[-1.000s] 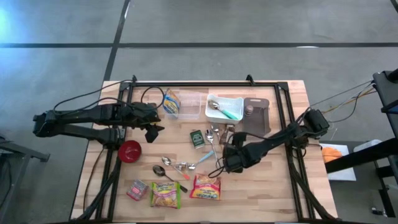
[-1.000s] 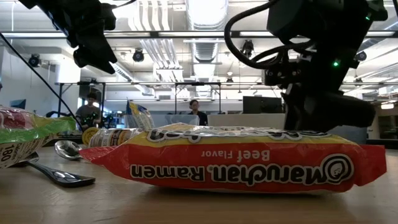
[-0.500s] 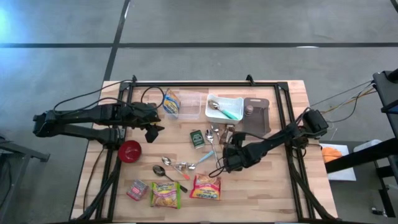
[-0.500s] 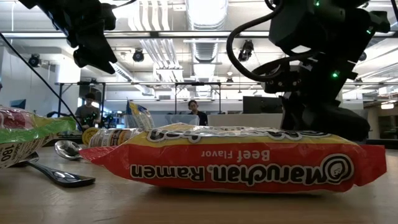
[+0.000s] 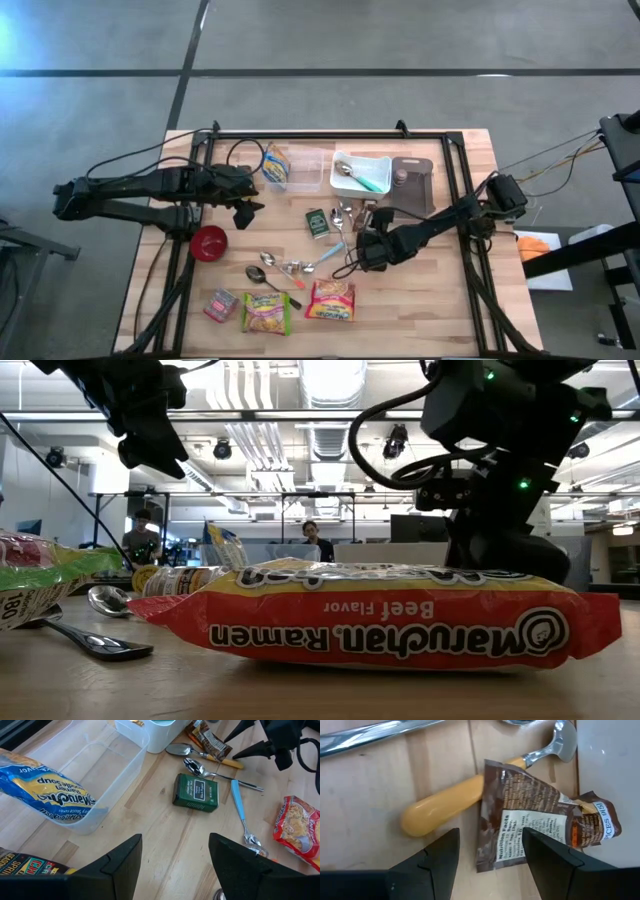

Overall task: Pick & Place Food Item
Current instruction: Put the orange seasoning bag into the black bin

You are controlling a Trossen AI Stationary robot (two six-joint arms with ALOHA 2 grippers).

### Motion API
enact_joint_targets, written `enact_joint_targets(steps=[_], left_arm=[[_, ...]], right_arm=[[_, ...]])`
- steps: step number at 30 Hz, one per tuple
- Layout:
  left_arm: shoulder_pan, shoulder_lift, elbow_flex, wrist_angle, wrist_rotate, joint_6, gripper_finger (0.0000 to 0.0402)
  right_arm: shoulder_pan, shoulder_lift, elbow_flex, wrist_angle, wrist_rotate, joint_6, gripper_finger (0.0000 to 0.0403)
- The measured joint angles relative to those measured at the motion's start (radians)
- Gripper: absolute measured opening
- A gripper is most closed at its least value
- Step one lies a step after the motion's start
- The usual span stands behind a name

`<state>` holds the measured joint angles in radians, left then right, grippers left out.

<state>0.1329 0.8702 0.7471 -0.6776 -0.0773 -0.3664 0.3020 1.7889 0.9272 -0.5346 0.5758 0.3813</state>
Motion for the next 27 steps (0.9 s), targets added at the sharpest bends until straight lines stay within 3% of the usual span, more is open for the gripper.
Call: enact_joint_targets(steps=[27], left_arm=[[0.000,0.000,0.000,0.000,0.000,0.000,0.0235]], right_arm=[[-0.065,-0.003,-0.057,0.114,0.006,-0.041,0.0200]])
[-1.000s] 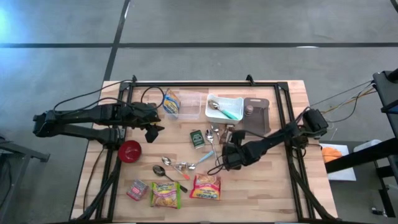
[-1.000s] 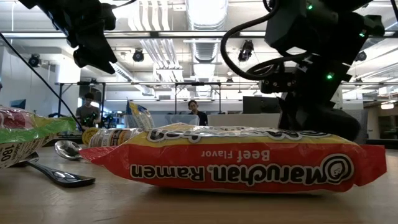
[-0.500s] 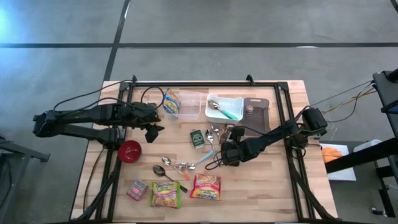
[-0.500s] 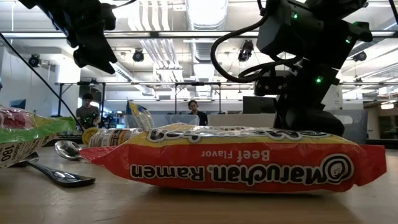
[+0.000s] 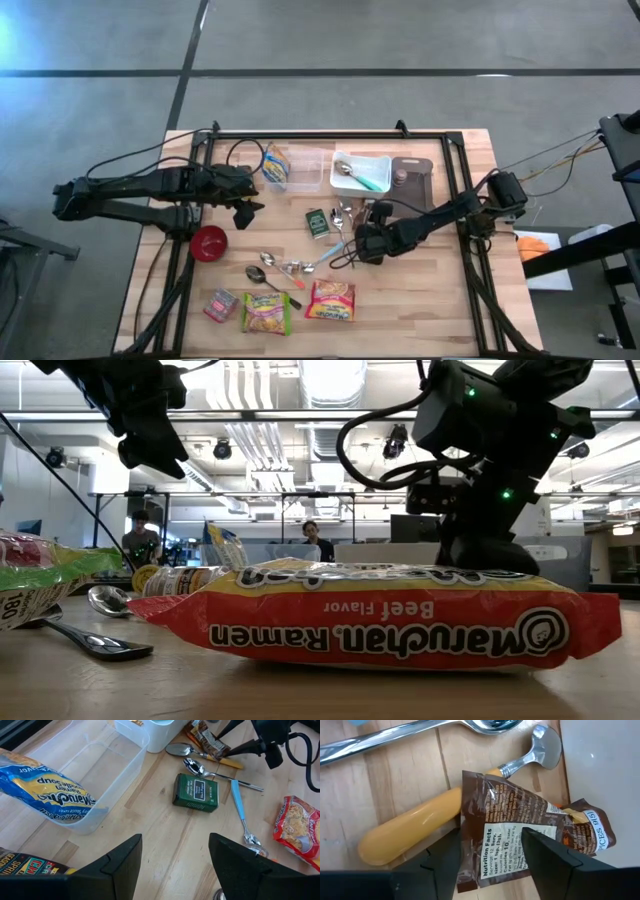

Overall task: Pick & Place Food Item
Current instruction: Put the orange seasoning bag into the black bin

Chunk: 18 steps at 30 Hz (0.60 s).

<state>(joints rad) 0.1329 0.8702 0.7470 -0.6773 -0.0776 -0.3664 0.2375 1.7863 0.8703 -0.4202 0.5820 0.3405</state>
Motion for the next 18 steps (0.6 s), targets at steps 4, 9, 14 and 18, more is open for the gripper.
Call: enact_joint_targets(steps=[4,9,14,18], left_arm=[[0.000,0.000,0.000,0.000,0.000,0.000,0.0235],[0.000,0.000,0.000,0.000,0.000,0.000,0.0235],[0.000,0.000,0.000,0.000,0.000,0.000,0.0235],[0.000,0.000,0.000,0.000,0.000,0.000,0.0235]], right_arm=[[0.000,0.001,-0.001,0.008,-0.011,0.000,0.0153],[0.000,0.003,-0.002,0.016,-0.018,0.000,0.0085],[-0.004,0.004,-0.004,0.015,-0.035,0.016,0.0030],[-0.006,0.004,-0.010,0.016,-0.047,0.051,0.0010]])
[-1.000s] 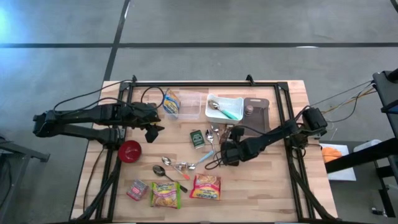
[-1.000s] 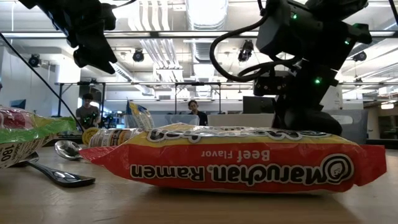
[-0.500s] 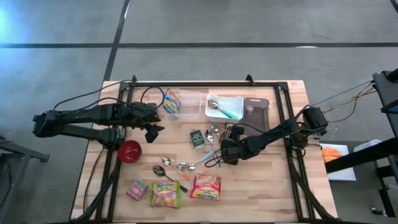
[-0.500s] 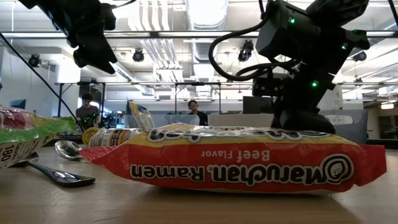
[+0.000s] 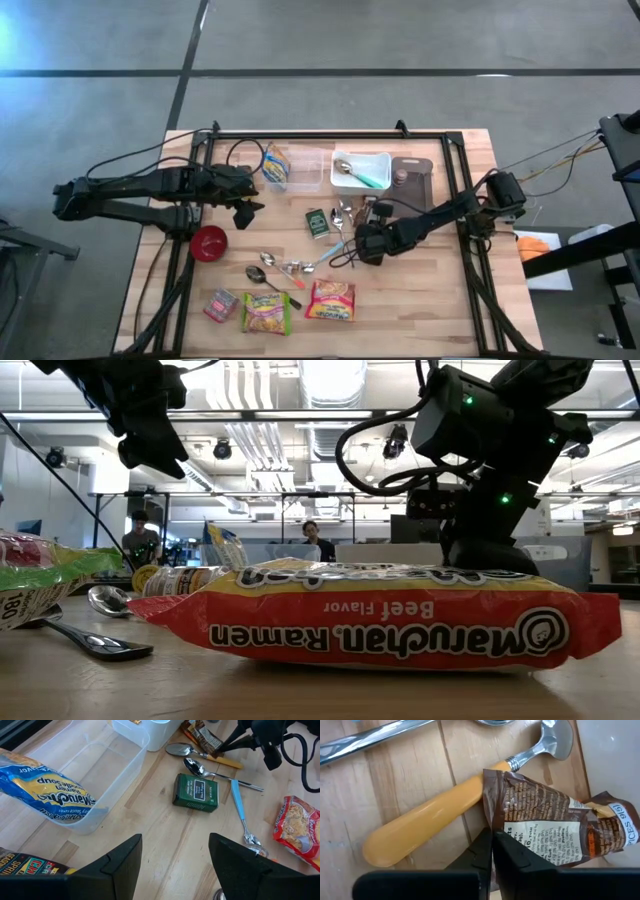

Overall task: Pick & Place Food Item
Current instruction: Put the orange seasoning bag into the black bin

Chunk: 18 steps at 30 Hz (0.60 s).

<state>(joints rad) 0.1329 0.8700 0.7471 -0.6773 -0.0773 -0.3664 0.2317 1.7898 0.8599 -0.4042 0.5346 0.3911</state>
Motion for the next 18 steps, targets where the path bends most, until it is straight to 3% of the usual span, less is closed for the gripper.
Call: enact_joint_targets(steps=[13,18], left_arm=[[0.000,0.000,0.000,0.000,0.000,0.000,0.0235],[0.000,0.000,0.000,0.000,0.000,0.000,0.0235]], right_arm=[[0.030,0.003,0.039,-0.032,-0.017,0.021,0.0008],[0.048,0.003,0.089,-0.136,-0.030,0.086,0.0008]])
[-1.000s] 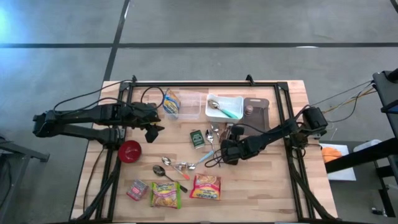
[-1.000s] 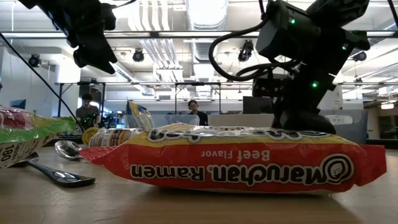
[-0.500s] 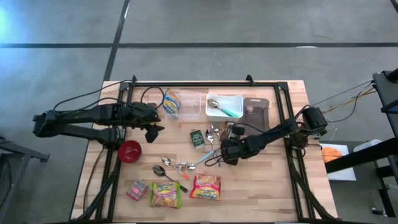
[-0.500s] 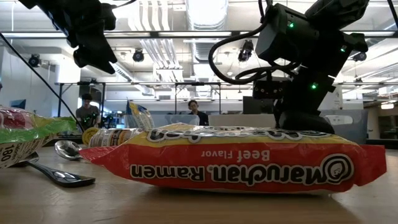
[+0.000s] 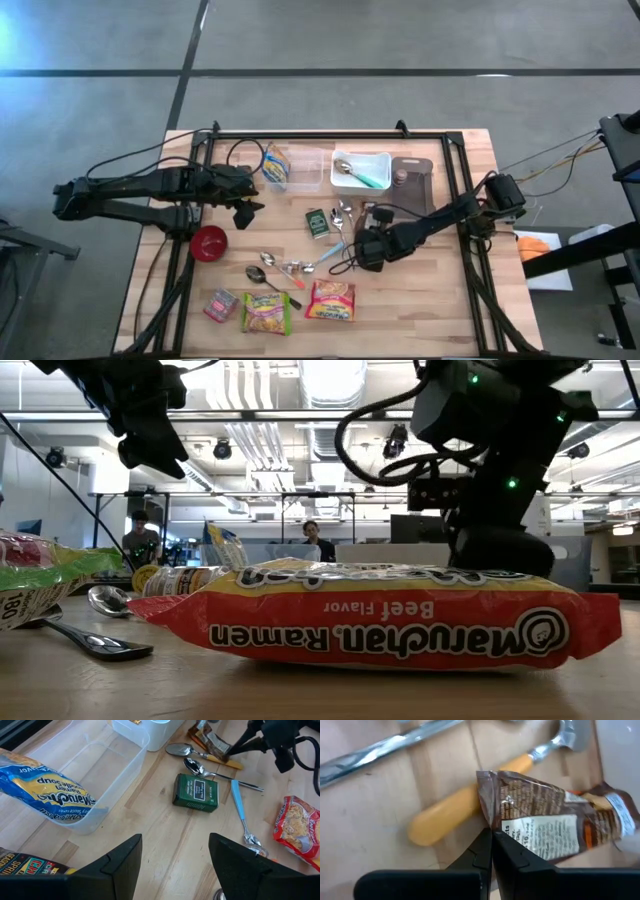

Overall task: Pick & Place Food Item
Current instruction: Put the orange seasoning bag into the black bin

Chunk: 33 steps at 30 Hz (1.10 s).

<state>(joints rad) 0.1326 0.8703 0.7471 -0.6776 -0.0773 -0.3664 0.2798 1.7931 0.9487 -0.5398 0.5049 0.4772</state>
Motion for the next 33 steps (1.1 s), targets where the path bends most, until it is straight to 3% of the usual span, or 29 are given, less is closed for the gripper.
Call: enact_joint_targets(steps=[24,33], left_arm=[[0.000,0.000,0.000,0.000,0.000,0.000,0.0235],[0.000,0.000,0.000,0.000,0.000,0.000,0.0235]], right_arm=[[0.054,-0.003,0.337,-0.555,0.180,0.224,0.0008],[0.055,-0.006,0.367,-0.620,0.210,0.274,0.0008]])
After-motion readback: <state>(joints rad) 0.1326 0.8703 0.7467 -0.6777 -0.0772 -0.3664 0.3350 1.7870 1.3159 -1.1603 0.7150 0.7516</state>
